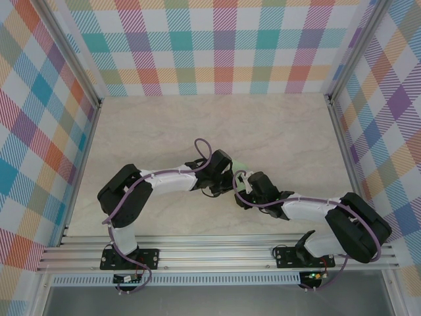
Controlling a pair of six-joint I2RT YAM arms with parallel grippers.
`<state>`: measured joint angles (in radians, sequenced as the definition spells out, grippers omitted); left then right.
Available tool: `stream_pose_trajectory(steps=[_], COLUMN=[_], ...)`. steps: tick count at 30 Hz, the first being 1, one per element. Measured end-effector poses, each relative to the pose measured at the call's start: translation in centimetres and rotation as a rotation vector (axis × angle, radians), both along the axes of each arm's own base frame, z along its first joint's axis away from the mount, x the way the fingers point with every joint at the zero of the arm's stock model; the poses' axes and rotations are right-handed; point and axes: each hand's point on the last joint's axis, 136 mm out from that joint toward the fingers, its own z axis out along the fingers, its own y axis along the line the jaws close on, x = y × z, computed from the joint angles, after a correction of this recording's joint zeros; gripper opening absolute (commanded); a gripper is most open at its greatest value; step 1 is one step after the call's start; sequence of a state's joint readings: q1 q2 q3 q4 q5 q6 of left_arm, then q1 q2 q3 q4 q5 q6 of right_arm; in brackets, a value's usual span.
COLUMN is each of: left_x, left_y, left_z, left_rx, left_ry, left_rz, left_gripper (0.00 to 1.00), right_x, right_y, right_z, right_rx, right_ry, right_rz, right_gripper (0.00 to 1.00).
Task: Fold a paper plane with a square sheet of paper (pick it up from the middle)
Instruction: Fold the wing for the fifth time at the center of the table.
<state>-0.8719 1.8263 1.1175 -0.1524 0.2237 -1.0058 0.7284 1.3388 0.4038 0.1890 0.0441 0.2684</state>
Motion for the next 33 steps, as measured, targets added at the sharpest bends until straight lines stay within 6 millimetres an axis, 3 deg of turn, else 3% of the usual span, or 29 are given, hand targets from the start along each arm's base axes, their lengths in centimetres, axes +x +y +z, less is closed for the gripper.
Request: stream_pose_trajectory(steps=[10, 18, 20, 29, 33], left_x=[0.1, 0.1, 0.1, 0.3, 0.7], left_y=[-0.1, -0.1, -0.1, 0.7, 2.1], left_z=[-0.2, -0.3, -0.3, 0.2, 2.6], left_rx=[0.006, 0.007, 0.007, 0.027, 0.018], left_ry=[0.006, 0.007, 0.007, -0.008, -0.066], left_rz=[-0.001, -0.001, -0.003, 0.015, 0.047], left_gripper=[0.09, 0.11, 0.16, 0.59, 0.63], right_x=[0.0, 0.0, 0.0, -0.5, -0.4], right_y=[0.1, 0.1, 0.2, 0.7, 1.2], right_z=[0.1, 0.2, 0.2, 0.1, -0.1], right_rx=[0.003, 0.006, 0.010, 0.040, 0.073], right_ry=[0.000, 0.002, 0.005, 0.042, 0.084], right_rz=[0.001, 0.000, 0.003, 0.011, 0.000], right_gripper=[0.30, 0.19, 0.14, 0.06, 0.05])
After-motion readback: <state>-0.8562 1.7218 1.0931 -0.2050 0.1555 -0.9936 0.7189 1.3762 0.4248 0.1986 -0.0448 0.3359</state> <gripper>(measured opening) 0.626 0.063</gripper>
